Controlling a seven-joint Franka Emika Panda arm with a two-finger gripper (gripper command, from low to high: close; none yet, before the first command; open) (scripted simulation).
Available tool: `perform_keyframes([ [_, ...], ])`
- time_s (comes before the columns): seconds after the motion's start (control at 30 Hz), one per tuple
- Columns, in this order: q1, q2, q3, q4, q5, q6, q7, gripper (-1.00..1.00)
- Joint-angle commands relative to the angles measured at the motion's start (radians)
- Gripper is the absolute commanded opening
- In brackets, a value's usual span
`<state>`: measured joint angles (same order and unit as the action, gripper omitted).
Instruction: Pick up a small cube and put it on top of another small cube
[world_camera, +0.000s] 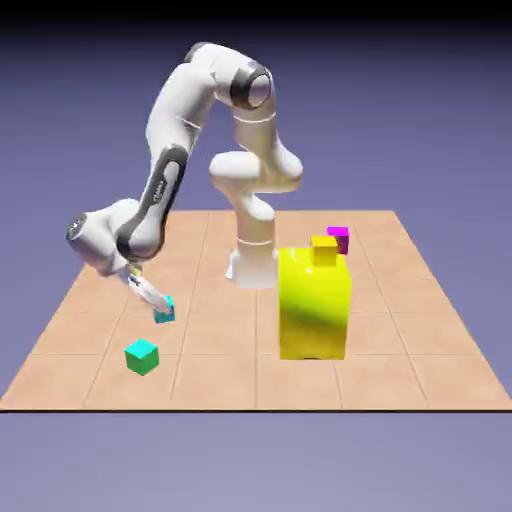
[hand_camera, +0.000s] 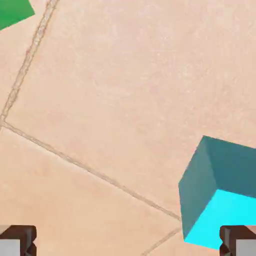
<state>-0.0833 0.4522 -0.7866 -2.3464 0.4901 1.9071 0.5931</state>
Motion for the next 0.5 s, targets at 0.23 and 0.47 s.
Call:
perform_keyframes([
  [0.23, -0.028, 0.205, 0.004, -0.02, 0.172, -0.006, -0.082, 0.0],
  [0.47, -0.023, 0.043, -0.02, 0.032, 0.074, -0.142, 0.057, -1.0],
])
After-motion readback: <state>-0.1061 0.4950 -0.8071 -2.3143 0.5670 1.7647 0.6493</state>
